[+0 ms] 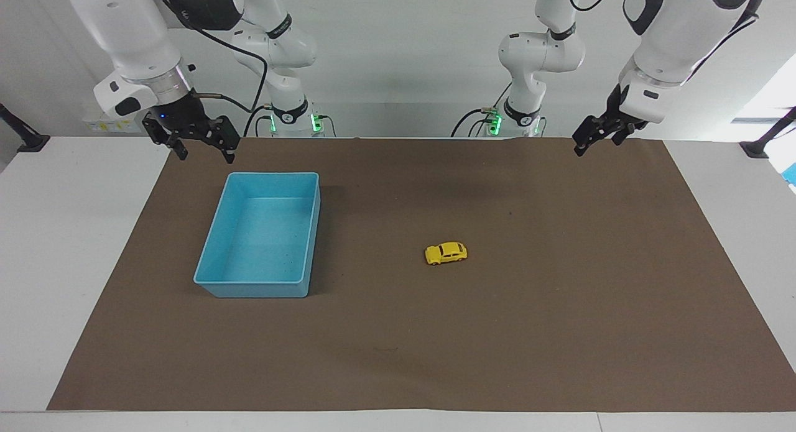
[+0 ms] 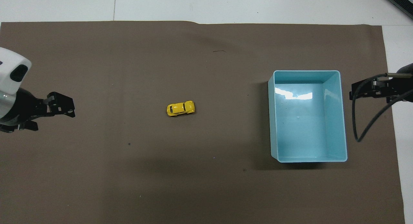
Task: Wind up and store yellow beetle car
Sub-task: 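Reach the left gripper toward the yellow toy car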
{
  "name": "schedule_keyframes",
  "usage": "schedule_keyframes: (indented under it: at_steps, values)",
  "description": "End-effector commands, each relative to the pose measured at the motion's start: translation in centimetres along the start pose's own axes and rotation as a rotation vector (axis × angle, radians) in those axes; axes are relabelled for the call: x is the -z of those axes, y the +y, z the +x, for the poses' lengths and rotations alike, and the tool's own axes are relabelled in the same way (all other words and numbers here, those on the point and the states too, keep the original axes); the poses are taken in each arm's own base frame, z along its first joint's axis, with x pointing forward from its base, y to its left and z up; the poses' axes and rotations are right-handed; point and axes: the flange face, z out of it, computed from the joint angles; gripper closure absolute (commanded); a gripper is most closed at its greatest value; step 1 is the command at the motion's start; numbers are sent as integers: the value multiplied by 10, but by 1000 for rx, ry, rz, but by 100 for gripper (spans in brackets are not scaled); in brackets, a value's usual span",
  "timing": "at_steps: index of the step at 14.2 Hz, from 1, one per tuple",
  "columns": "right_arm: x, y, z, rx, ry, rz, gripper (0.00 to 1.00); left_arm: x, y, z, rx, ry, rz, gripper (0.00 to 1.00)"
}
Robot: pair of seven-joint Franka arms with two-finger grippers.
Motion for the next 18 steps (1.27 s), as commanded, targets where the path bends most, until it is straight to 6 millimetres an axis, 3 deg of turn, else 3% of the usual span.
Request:
schedule_keyframes:
  at_steps: [1,7,11,15,18]
  values:
    - [0,4,-3,15,-2,4,0,-19,13,-7,254,9,-10,0]
    - [0,4,-3,13,-2,4,0,-56,35,-12,806,6,-23,0]
    - [0,4,-3,13,-2,4,0,-91,83,-19,1068,33,-73,0]
    - [1,4,-2,15,1,4,0,-109,117,-15,1265,37,-156,0]
    - [1,3,-2,16,1,4,0,-156,164,-22,1279,38,-151,0]
